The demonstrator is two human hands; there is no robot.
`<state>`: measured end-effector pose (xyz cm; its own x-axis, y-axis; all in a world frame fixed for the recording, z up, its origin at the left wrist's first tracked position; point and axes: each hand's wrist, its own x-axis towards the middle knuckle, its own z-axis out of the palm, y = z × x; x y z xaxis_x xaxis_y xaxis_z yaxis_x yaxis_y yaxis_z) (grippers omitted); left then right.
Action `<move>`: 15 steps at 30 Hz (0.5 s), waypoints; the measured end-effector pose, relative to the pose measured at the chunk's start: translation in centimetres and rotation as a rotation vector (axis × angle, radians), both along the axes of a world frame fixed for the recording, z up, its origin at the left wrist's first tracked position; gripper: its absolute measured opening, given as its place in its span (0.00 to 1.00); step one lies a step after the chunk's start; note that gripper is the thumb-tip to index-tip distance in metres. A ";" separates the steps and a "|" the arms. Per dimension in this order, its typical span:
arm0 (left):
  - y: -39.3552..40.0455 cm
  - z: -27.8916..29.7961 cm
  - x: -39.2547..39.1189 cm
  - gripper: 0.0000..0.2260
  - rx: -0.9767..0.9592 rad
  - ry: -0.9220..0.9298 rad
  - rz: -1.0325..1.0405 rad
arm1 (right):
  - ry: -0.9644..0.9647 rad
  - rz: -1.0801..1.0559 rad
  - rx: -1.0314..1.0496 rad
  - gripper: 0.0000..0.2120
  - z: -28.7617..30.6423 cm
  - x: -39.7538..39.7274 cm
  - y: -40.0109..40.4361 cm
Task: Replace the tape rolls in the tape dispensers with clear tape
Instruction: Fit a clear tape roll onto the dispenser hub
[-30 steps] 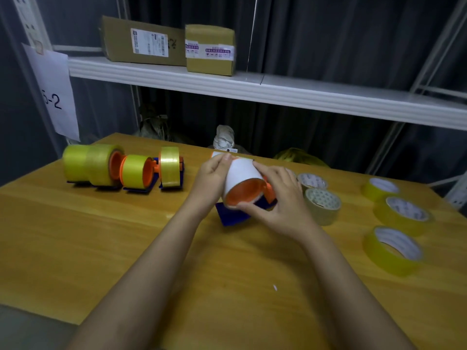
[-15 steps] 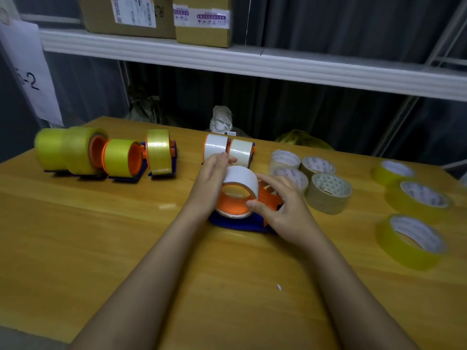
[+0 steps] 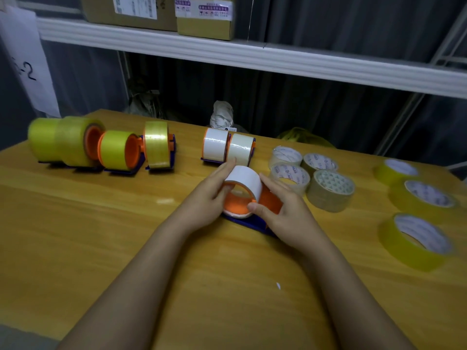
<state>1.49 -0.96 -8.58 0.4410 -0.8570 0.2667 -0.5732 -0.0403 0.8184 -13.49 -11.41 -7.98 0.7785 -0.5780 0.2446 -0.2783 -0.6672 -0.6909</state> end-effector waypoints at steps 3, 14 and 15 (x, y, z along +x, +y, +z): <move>-0.3 -0.4 0.2 0.25 0.020 -0.115 0.012 | 0.023 -0.021 -0.086 0.32 0.1 0.2 0.6; -0.6 -0.7 -0.7 0.27 0.005 -0.338 0.148 | -0.023 -0.135 -0.058 0.29 -0.2 1.1 1.5; -0.6 -0.6 -0.8 0.27 -0.002 -0.341 0.156 | -0.022 -0.143 -0.060 0.29 -0.3 1.1 1.6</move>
<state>0.66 -1.54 -9.23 0.4516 -0.7859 0.4224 -0.8001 -0.1472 0.5815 -12.35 -9.82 -8.26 0.6831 -0.6667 0.2981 -0.3592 -0.6620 -0.6578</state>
